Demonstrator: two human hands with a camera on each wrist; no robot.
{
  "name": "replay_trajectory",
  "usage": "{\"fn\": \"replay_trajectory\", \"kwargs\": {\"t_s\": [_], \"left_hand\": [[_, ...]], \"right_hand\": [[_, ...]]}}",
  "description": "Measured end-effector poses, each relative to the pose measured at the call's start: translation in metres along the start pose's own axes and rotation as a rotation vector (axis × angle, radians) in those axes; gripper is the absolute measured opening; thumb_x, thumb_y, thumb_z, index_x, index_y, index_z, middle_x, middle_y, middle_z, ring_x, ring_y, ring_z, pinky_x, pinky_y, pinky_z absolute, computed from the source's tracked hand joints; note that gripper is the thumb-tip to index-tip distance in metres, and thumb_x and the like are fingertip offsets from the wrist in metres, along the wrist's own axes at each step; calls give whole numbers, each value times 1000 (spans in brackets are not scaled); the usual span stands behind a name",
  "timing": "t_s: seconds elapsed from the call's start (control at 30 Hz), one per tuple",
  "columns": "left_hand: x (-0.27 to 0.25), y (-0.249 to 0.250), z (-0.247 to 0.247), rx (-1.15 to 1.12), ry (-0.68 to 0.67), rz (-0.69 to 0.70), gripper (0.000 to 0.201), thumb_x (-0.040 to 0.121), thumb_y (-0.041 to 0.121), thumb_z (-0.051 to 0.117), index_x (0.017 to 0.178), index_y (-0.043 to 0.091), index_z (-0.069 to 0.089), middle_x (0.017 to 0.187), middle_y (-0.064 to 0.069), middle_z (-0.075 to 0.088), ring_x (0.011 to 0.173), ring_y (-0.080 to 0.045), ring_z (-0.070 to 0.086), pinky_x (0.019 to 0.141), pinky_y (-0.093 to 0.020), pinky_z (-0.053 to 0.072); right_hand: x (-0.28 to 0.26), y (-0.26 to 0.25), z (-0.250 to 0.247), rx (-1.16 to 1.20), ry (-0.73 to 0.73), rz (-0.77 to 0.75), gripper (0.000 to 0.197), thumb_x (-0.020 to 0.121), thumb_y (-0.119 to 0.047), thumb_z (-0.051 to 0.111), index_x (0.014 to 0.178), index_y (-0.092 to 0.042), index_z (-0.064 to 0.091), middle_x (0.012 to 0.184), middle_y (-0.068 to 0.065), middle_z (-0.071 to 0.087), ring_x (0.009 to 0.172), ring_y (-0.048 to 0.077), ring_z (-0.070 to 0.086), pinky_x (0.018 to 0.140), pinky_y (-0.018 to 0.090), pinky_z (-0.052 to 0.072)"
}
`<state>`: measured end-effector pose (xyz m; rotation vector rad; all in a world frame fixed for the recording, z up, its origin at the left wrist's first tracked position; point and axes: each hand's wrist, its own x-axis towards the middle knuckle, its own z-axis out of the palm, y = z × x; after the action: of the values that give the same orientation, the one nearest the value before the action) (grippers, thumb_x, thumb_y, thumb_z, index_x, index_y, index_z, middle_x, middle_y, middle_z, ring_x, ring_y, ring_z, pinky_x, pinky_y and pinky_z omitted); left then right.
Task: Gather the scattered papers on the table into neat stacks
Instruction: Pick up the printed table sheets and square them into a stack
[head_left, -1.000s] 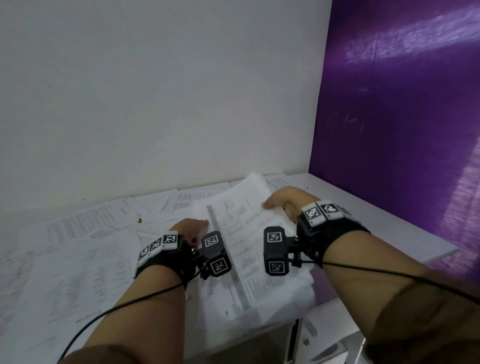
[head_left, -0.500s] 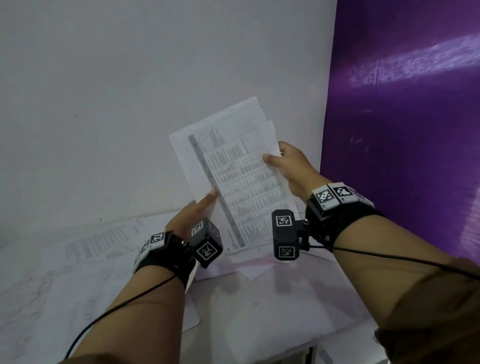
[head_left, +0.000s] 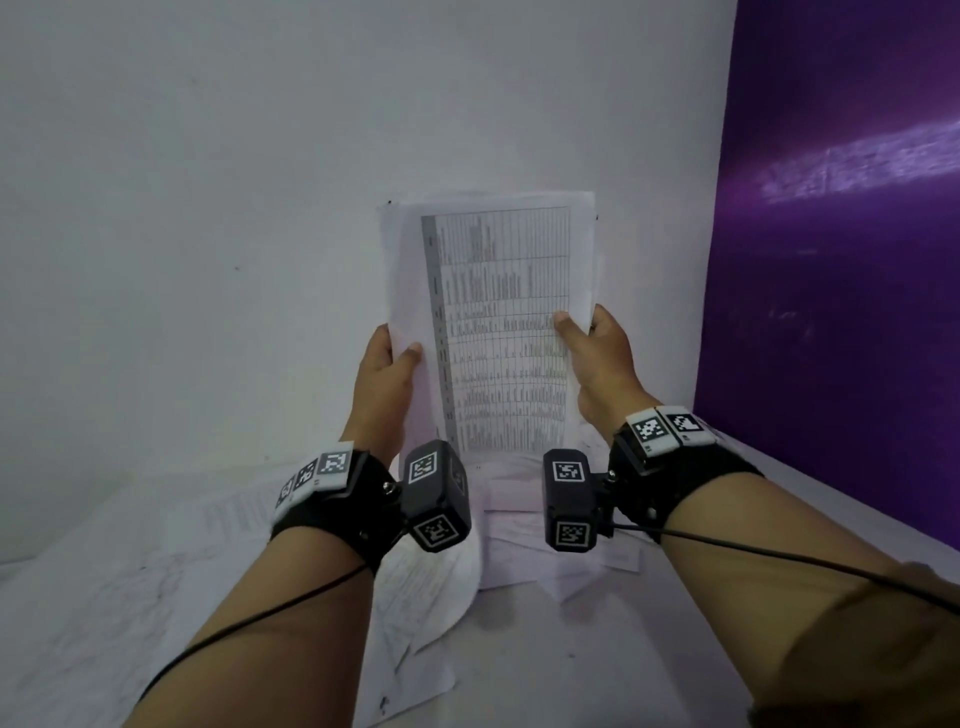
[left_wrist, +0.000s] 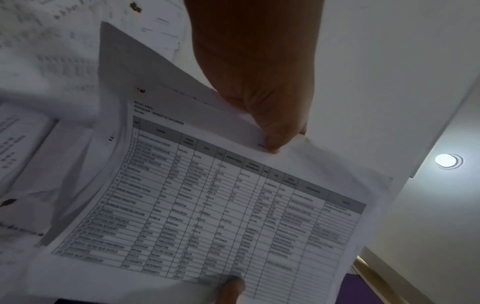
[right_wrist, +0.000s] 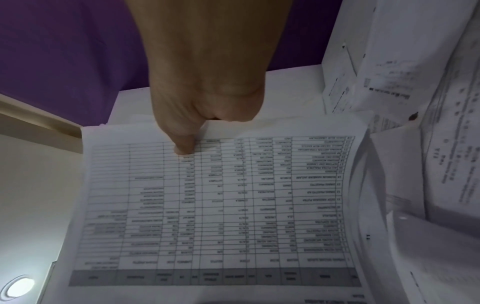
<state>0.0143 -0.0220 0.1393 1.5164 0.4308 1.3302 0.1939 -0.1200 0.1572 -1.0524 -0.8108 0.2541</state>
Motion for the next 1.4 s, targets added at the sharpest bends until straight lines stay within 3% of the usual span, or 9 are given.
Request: {"fn": "replay_trajectory", "kwargs": {"t_s": [0.17,0.37,0.6,0.7,0.8,0.97,1.17,1.27,1.4], "left_hand": [[4,14,-13,13,85,56,24,93,10,46,117,14,51,109,-6,64,91,-20,63,75,-31,53],[-4,-6,-44,161,154,-13,21,88,14,56,110,15,52,110,-5,65,102,-26,64,87,-41,54],[-32,-55,-81,199,105,-288,44,89,20,62,127,10,41,116,-12,60,94,-23,62,72,-33,50],[-37,-63,-81,264,-5,-420,45,90,18,58,129,12,35,125,-13,54,113,-32,56,97,-50,48],[-34,-64,-77,317,-4,-404,34,92,9,46,124,14,37,125,-11,53,110,-31,54,91,-45,48],[-35,-66,-74,240,44,-371,38,87,13,57,122,11,42,121,-10,58,108,-28,58,92,-43,50],[-43,-73,-76,202,78,-283,36,88,23,62,119,18,43,121,-5,59,110,-25,58,96,-45,50],[-43,-73,-76,174,108,-269,37,90,23,61,121,17,43,123,-5,59,113,-25,58,99,-45,49],[-43,-78,-77,202,88,-316,41,89,22,61,124,16,42,125,-7,58,113,-28,57,100,-50,48]], "right_hand": [[3,1,22,44,-11,-10,11,96,-19,56,104,-13,60,104,3,68,95,17,66,82,28,56],[-14,33,43,21,-106,93,20,95,-22,58,110,-10,60,113,9,68,102,22,67,87,37,57],[-50,85,41,-68,-205,329,43,91,-22,65,128,-7,50,118,5,62,94,15,63,67,23,52],[-56,96,39,-109,-200,400,41,94,-16,59,132,-5,48,123,8,61,102,21,60,80,31,53],[-57,97,40,-124,-178,388,38,95,-12,57,131,-6,51,127,11,61,110,25,60,96,39,50],[-57,92,42,-71,-103,375,49,89,-32,65,126,-11,41,112,2,58,95,16,59,70,27,50],[-63,104,41,-190,-179,409,58,93,-48,53,136,-11,40,121,-1,52,108,18,51,90,31,44],[-59,105,41,-191,-138,391,52,94,-44,52,133,-11,44,126,4,57,113,22,56,98,37,48],[-59,107,42,-192,-197,380,39,97,-25,52,135,-13,49,129,4,60,117,22,57,94,31,46]]}}
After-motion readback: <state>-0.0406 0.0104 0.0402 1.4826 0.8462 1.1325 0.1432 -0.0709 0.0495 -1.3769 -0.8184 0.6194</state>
